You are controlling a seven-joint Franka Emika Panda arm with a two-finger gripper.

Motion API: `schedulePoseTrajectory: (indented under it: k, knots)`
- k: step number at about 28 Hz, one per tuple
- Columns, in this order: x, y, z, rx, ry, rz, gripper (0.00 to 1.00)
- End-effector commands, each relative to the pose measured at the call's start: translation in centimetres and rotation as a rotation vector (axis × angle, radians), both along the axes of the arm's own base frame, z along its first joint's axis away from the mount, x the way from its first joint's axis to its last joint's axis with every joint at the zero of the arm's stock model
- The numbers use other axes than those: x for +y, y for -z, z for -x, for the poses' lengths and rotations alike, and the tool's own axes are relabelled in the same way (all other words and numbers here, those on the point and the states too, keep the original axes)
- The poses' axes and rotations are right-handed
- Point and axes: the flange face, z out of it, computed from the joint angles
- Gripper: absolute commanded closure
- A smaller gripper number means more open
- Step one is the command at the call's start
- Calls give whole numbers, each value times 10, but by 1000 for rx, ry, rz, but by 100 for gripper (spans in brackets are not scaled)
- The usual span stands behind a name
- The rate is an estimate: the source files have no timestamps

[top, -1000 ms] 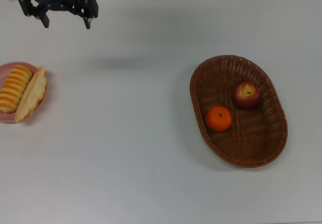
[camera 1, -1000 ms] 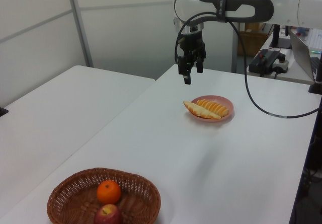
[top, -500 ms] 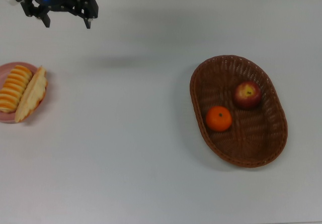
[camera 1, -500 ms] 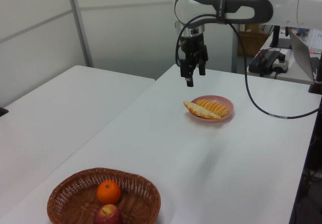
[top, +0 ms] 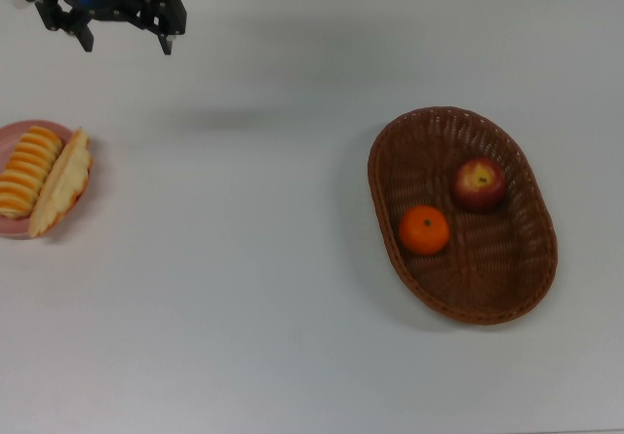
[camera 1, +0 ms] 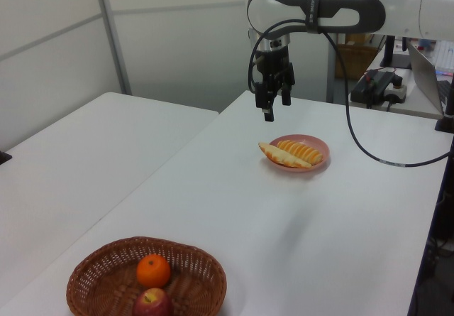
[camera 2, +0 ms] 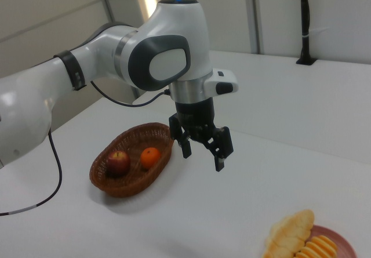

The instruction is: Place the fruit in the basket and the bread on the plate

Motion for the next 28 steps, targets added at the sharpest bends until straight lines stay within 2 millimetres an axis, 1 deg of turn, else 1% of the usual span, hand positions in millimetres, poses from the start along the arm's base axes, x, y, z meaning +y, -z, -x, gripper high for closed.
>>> schedulePoseTrajectory:
  k: [1, 6, 10, 18, 28]
  knots:
    - [9, 0, 6, 20, -9, 1, 0]
    - [8, 0, 6, 22, -8, 0, 0]
    - [7, 3, 10, 58, -10, -6, 0]
    - [5, 0, 9, 45, -7, 1, 0]
    - [14, 6, 10, 65, -13, -6, 0]
